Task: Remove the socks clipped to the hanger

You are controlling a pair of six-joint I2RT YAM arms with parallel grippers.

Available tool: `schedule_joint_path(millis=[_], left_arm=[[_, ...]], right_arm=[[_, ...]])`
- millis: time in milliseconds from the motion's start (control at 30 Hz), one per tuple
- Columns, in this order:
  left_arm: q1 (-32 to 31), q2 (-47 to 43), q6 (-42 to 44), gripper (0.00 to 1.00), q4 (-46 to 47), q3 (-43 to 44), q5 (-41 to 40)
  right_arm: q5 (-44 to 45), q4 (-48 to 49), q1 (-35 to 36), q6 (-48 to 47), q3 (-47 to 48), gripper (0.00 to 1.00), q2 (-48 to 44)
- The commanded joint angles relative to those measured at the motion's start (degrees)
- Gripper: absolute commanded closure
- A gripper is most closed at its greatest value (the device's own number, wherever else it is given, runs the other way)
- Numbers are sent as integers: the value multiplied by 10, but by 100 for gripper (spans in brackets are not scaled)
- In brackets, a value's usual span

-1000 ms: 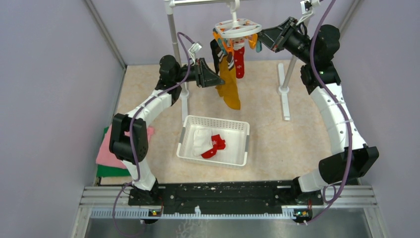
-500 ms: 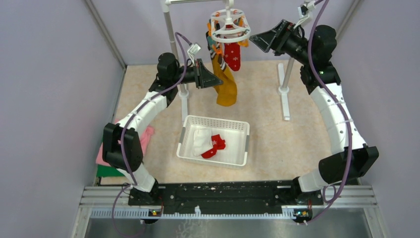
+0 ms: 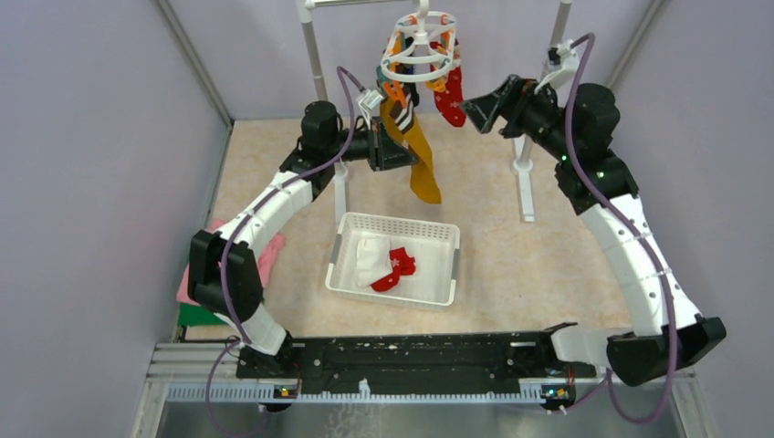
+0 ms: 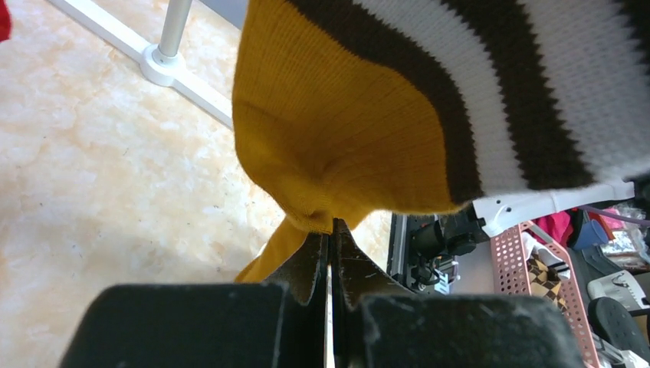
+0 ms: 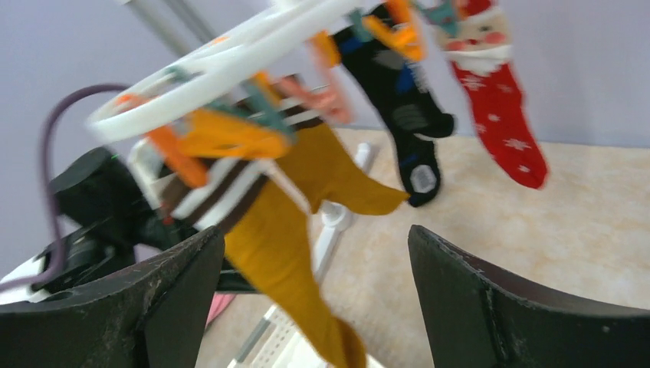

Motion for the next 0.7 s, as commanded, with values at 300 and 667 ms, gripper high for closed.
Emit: schedule_joint_path(millis=[300,667], left_arm=[[-25,-31,3,100,-38,-5,-42],[-35,-27,-15,100,-34,-5,-63]], right_arm=[[170,23,285,-139,88,17,9],[339,-83,364,-220,277,20,151]])
